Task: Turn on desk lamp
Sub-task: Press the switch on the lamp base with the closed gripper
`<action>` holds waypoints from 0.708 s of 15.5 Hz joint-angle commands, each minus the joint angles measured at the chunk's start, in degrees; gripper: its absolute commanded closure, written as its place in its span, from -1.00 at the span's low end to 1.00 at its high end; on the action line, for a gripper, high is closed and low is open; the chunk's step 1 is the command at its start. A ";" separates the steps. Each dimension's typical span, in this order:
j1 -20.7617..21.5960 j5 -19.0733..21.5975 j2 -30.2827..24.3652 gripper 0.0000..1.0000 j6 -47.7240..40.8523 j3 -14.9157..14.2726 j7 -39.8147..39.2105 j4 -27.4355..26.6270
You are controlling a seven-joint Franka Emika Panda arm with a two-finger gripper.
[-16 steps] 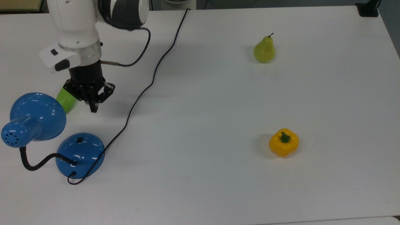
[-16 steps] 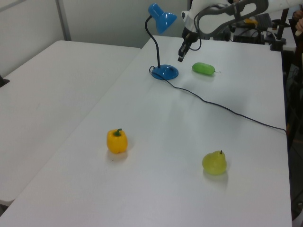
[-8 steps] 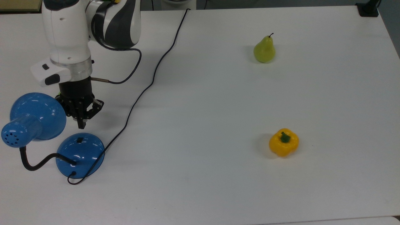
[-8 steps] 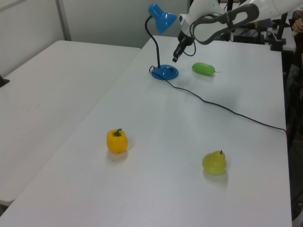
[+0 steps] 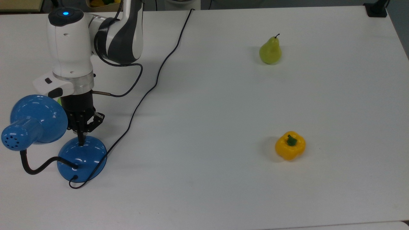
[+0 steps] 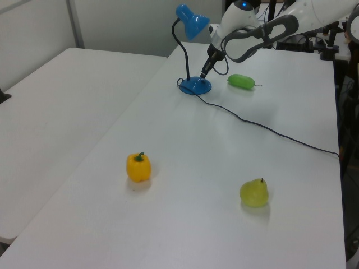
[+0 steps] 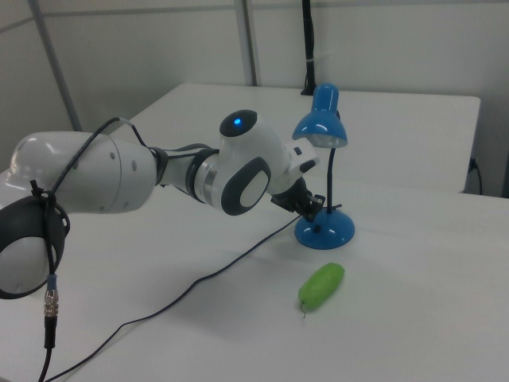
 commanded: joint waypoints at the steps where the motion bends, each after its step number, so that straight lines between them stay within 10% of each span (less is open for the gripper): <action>1: -0.17 -0.77 1.79 1.00 1.63 -0.37 -1.63 1.39; 11: -0.44 -0.85 3.64 1.00 5.49 -0.46 -1.64 1.47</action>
